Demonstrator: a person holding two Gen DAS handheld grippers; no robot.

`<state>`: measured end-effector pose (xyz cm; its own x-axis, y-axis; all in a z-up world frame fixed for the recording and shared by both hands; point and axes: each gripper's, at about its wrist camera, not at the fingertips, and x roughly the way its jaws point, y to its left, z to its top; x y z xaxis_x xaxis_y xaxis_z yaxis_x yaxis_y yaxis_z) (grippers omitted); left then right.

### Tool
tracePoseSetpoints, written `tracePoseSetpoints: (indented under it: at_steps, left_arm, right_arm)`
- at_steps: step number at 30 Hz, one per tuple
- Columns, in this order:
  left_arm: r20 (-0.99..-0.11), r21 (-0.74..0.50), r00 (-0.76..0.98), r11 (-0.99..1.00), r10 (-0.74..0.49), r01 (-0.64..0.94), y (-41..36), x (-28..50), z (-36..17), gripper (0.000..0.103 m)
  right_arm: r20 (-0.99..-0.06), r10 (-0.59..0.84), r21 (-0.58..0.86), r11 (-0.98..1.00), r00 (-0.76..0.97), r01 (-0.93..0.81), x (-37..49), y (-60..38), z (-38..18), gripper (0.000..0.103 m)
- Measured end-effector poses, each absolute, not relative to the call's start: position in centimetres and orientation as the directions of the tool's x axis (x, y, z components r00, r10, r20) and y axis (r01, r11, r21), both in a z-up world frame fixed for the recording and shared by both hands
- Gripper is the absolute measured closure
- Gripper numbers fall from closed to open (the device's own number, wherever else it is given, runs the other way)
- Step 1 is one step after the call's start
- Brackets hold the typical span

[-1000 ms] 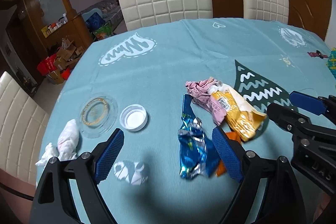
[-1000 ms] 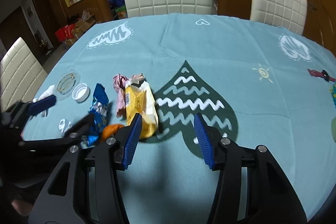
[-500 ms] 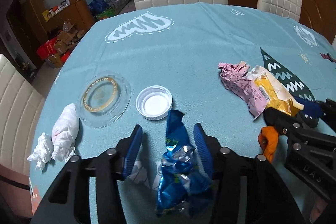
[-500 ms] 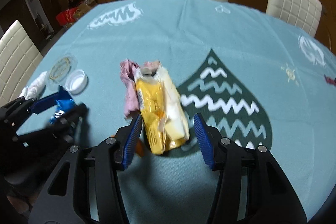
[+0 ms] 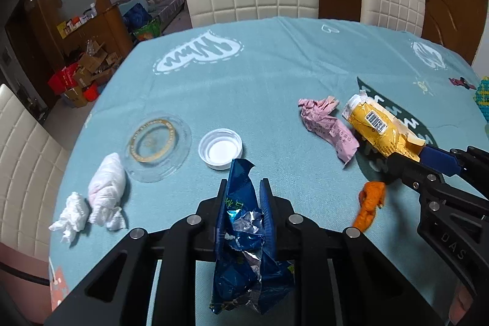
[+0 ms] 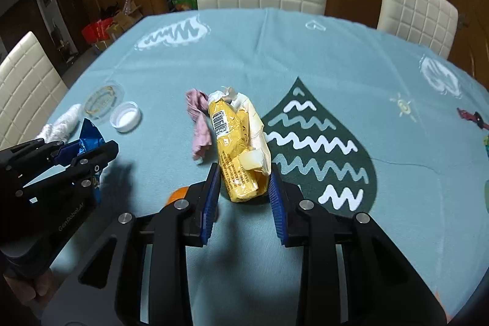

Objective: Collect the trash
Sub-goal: 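Lift the blue wrapper and yellow bag and carry them to the bin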

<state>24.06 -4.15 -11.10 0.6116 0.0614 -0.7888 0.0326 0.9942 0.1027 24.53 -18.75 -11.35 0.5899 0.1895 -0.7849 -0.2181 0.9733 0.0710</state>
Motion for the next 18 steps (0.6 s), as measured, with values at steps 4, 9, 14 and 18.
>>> tracePoseSetpoints:
  at_steps: [4, 9, 14, 18]
  left_arm:
    - [-0.762, 0.112, 0.644, 0.993, 0.07, 0.025, -3.8, 22.1, -9.2, 0.083]
    - [-0.731, 0.12, 0.679, 0.993, 0.074, 0.021, -3.0, 19.6, -7.1, 0.083]
    - [-0.684, 0.127, 0.726, 0.992, 0.072, 0.022, -2.6, 17.3, -4.3, 0.083]
    - [-0.637, 0.13, 0.768, 0.991, 0.066, 0.023, -2.3, 15.3, -2.1, 0.083]
  right_arm:
    - [-0.775, 0.204, 0.075, 0.969, 0.598, -0.234, 23.0, -18.1, -9.9, 0.07]
    - [-0.754, 0.206, 0.054, 0.966, 0.623, -0.254, 20.5, -16.6, -7.8, 0.07]
    - [-0.718, 0.204, 0.032, 0.965, 0.665, -0.261, 18.2, -15.8, -4.3, 0.07]
    - [-0.681, 0.197, 0.013, 0.966, 0.705, -0.257, 16.1, -15.1, -1.6, 0.07]
